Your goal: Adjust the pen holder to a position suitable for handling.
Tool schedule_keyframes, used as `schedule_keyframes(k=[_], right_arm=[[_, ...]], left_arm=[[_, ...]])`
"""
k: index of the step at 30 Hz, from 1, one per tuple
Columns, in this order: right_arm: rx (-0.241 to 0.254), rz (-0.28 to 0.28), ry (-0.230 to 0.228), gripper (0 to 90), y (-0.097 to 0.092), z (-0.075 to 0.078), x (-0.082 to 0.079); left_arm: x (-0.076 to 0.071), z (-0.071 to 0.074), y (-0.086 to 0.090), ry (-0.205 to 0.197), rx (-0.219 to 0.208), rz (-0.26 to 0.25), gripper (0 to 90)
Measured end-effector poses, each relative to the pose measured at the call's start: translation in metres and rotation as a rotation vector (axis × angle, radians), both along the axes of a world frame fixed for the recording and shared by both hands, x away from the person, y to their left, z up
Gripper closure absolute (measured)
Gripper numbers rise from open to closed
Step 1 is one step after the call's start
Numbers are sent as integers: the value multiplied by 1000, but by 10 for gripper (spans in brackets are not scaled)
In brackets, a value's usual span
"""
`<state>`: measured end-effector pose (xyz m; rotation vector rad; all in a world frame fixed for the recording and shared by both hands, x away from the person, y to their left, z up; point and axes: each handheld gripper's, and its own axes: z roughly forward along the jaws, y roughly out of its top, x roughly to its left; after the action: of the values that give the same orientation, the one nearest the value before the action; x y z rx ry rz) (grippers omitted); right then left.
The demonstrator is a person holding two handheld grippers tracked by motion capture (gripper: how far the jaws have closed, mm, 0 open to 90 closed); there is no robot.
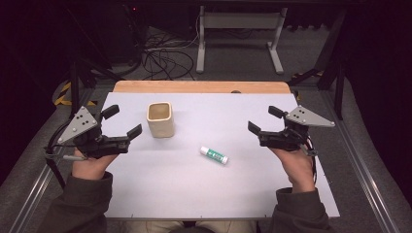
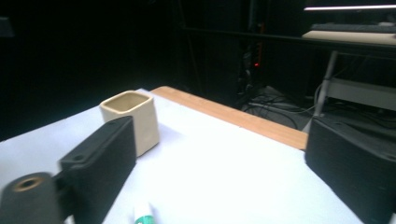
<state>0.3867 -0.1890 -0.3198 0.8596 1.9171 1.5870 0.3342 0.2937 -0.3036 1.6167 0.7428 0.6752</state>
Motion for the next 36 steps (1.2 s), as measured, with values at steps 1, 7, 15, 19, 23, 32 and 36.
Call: schedule_keyframes(k=[1,7,15,19,23,32,36], right_arm=[[-15,5,5,144,2,-1,0],[-63,71,76,254,11,-5,8],[-106,119,120,270,28,-12,15],[-162,135,143,275,41,-19,22],[-204,139,164,295,49,-25,27],[-293,191,233,414,75,-48,44],[-333,212,253,448,87,-58,49]], left_arm=[[0,0,0,-1,-3,-2,57],[-2,1,2,-5,-7,-3,58],[-1,-1,1,7,-11,-11,58],[-2,-2,1,12,-10,-17,58],[-3,-2,3,9,-12,-15,58],[-1,-6,-1,22,-3,-15,59],[-2,-6,-1,22,0,-18,59]])
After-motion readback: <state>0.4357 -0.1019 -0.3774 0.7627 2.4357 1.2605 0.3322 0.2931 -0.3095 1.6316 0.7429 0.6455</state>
